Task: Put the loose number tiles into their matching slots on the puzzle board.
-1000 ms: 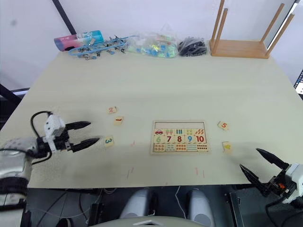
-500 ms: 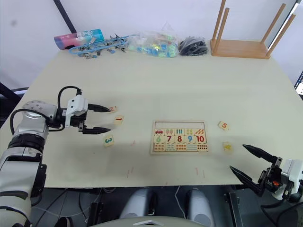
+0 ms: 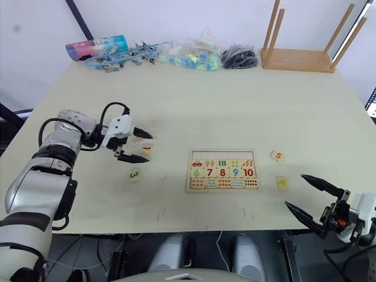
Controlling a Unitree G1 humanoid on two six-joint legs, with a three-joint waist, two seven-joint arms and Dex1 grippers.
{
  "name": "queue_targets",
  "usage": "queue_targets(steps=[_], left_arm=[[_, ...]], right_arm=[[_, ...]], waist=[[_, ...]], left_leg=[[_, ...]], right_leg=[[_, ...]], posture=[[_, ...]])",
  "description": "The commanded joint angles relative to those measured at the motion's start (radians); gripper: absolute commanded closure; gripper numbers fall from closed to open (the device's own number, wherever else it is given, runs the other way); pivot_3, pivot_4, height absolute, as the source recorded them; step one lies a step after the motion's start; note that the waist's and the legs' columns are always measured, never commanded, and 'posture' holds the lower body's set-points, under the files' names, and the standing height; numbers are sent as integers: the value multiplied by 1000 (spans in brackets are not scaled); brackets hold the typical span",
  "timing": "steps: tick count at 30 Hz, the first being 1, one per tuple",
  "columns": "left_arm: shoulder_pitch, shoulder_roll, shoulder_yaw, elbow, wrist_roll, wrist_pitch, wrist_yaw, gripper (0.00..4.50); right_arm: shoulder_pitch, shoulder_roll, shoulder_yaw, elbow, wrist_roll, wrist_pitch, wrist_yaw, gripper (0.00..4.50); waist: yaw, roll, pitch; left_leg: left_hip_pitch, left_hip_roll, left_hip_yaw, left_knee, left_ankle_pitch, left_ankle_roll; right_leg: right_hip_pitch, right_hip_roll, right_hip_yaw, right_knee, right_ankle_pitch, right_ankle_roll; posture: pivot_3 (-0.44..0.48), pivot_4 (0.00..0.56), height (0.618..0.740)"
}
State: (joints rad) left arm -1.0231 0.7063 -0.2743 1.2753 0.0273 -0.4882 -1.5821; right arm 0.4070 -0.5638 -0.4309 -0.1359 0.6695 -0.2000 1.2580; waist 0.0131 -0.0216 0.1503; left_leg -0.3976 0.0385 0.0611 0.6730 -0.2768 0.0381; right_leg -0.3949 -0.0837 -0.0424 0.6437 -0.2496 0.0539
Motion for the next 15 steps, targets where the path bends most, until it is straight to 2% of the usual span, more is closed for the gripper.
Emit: queue_targets(steps=[1,12,15], left_arm=[[-21,1,25,19,39,-21,-1,0],[-21,16,48,37,110,-13,1,0],[-18,13,57,38,114,-5,3,769]], right_arm=[[11,-3,-38,-18,8,-19,-5,108],[22,8,-43,-11,-1,-39,-9,108],[17,11,-37,-8,-4,-43,-11,0]], waist=[[0,0,0],[0,0,0],[0,0,0]], left_leg=[[0,0,0,0,0,0],[1,0,-1,1,0,0],[1,0,-1,1,0,0]], right_leg=[[0,0,0,0,0,0],[0,0,0,1,0,0],[0,0,0,2,0,0]], posture=[[0,150,737],[0,150,737],[0,150,737]])
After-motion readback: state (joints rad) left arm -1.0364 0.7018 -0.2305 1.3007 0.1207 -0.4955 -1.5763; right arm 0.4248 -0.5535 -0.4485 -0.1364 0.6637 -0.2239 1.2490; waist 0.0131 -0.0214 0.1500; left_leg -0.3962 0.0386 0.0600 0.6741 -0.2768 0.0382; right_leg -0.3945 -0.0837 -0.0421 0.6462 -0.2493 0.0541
